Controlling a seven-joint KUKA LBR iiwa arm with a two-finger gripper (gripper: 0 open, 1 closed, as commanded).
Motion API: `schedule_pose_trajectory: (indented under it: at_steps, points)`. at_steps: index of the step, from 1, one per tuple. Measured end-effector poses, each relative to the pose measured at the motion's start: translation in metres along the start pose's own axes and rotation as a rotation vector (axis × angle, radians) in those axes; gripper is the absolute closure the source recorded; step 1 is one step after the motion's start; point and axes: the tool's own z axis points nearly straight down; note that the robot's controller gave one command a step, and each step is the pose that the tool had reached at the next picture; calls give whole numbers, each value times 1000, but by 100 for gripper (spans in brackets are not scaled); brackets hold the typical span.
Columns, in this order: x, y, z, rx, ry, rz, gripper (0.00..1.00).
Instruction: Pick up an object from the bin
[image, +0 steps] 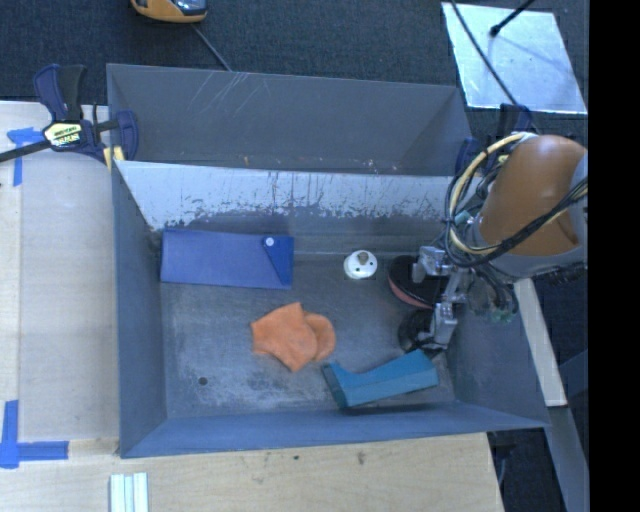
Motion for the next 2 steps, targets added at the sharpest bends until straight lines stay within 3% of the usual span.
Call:
schedule_pose_trajectory:
  at_steps: [1, 2]
  points:
    - [-13, 3, 33, -1, 0, -63, 0]
    - [-10, 2, 41, -2, -19, -160, 100]
